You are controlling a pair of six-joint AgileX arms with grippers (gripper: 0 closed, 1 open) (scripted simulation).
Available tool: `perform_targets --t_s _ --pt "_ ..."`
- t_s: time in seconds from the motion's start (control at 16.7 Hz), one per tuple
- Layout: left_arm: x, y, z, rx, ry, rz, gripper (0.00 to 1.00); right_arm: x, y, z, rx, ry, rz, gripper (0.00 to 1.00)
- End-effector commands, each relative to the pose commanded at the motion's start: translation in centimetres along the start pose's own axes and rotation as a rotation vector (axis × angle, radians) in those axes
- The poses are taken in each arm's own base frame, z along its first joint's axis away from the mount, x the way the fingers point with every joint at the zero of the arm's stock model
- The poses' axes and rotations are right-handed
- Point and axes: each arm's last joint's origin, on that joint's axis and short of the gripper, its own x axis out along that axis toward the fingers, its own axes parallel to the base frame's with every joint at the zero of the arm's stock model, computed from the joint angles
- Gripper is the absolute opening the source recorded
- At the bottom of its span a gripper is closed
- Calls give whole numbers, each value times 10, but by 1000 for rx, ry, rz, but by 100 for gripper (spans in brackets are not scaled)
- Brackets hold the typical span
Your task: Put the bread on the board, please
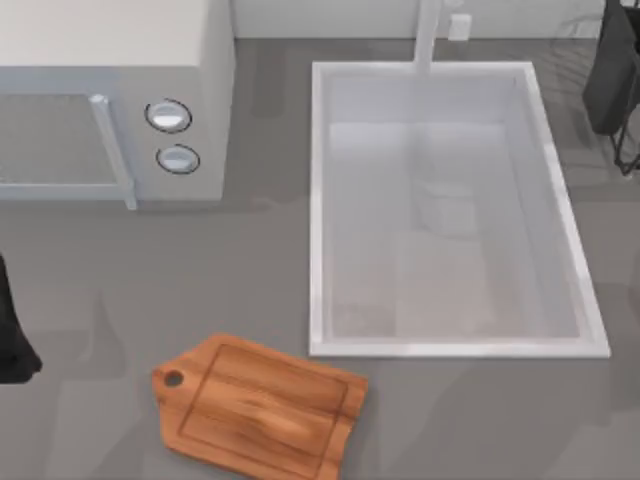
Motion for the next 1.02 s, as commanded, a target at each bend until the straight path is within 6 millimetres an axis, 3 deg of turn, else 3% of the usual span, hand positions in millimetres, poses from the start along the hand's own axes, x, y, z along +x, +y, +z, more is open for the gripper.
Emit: perform_targets --t_s 0.48,0.96,1.02 --pt "0 0 0 0 0 0 100 0 0 0 0 0 0 2" --pt "0 0 0 0 0 0 100 0 0 0 0 0 0 0" --pt "0 0 0 0 0 0 100 -12 3 1 17 0 0 0"
